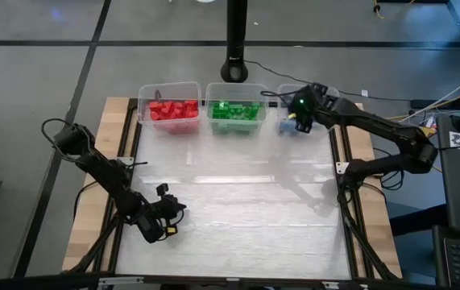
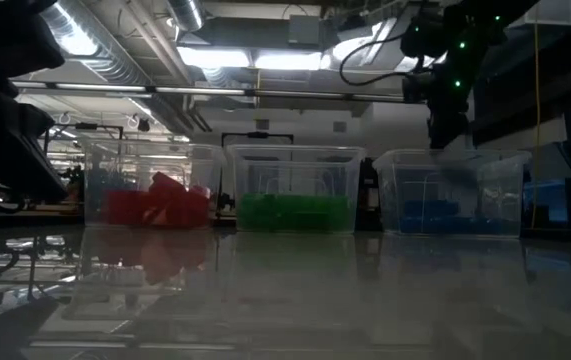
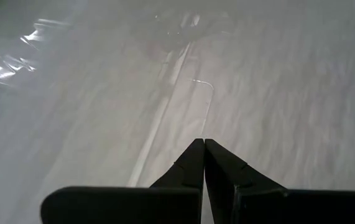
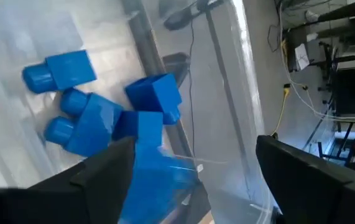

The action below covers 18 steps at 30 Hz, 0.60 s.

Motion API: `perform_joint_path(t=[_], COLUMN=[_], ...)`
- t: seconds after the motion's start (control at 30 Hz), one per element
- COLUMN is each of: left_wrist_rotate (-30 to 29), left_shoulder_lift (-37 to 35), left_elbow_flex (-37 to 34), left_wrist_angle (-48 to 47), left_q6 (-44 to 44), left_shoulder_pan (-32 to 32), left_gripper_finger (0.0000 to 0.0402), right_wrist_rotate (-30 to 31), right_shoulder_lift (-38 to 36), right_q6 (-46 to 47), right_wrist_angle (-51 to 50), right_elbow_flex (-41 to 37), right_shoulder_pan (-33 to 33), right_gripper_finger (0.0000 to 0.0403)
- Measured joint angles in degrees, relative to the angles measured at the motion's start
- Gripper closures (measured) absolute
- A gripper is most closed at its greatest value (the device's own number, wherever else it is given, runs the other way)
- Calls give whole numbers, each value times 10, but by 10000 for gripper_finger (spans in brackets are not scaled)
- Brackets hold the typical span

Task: Sort blocks
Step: Put the blue game piece into the right transparent bin, then return to Home Position

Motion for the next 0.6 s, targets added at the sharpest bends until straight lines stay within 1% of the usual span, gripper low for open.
perform_joint_path(t=[0.17,0.23,0.33,0.4,0.5,0.6], left_wrist_rotate=[0,0,-2,-6,-9,20], left_shoulder_lift=[0,0,0,-3,-4,-4], left_elbow_flex=[0,0,0,0,0,0], left_wrist_angle=[0,0,1,3,27,92], left_q6=[4,9,19,36,103,207], left_shoulder_pan=[4,4,12,26,62,110], left_gripper_finger=[400,400,400,400,400,400], right_wrist_rotate=[0,-12,-61,-111,-178,-189], right_shoulder_lift=[3,0,-15,-27,-44,-48], right_q6=[-8,-17,-15,3,23,25], right_wrist_angle=[1,-11,-23,-19,10,57], right_elbow_flex=[-1,9,35,49,55,34], right_shoulder_pan=[2,2,15,35,87,154], right_gripper_finger=[55,52,51,51,50,50])
